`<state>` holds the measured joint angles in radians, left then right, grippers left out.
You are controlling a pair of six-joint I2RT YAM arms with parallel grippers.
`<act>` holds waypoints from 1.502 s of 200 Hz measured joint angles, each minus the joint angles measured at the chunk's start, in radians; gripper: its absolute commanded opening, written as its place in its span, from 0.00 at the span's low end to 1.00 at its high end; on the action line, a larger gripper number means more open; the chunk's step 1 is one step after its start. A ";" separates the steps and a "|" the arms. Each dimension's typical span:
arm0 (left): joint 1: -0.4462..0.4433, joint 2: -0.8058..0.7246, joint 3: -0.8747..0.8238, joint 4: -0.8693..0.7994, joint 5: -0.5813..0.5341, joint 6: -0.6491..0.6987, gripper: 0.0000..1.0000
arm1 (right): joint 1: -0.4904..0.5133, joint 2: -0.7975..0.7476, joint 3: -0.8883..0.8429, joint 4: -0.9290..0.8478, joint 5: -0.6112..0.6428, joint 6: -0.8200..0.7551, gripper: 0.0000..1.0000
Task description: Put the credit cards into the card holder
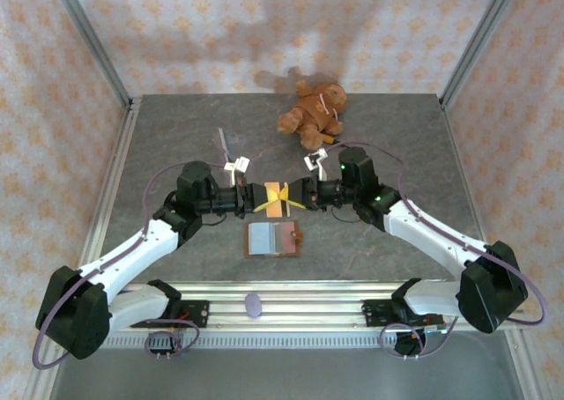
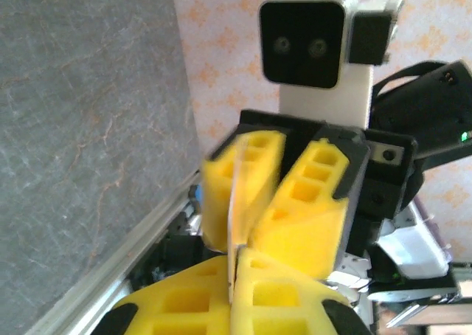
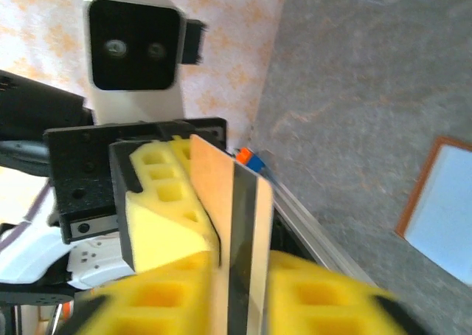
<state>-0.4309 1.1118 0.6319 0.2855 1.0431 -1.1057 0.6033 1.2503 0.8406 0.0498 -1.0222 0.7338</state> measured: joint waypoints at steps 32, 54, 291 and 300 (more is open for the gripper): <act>0.006 -0.004 -0.007 -0.188 -0.032 0.116 0.00 | 0.001 0.000 0.012 -0.183 0.047 -0.103 0.57; 0.007 -0.006 -0.034 -0.311 -0.080 0.204 0.00 | 0.008 -0.002 0.012 -0.319 0.129 -0.169 0.58; -0.021 0.340 -0.071 -0.308 -0.197 0.402 0.00 | 0.263 0.334 0.098 -0.584 0.779 -0.280 0.40; -0.021 0.342 -0.061 -0.318 -0.204 0.409 0.00 | 0.263 0.328 0.095 -0.582 0.774 -0.289 0.43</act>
<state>-0.4519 1.4536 0.5709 -0.0326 0.8394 -0.6968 0.8661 1.5780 0.9352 -0.5320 -0.2478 0.4450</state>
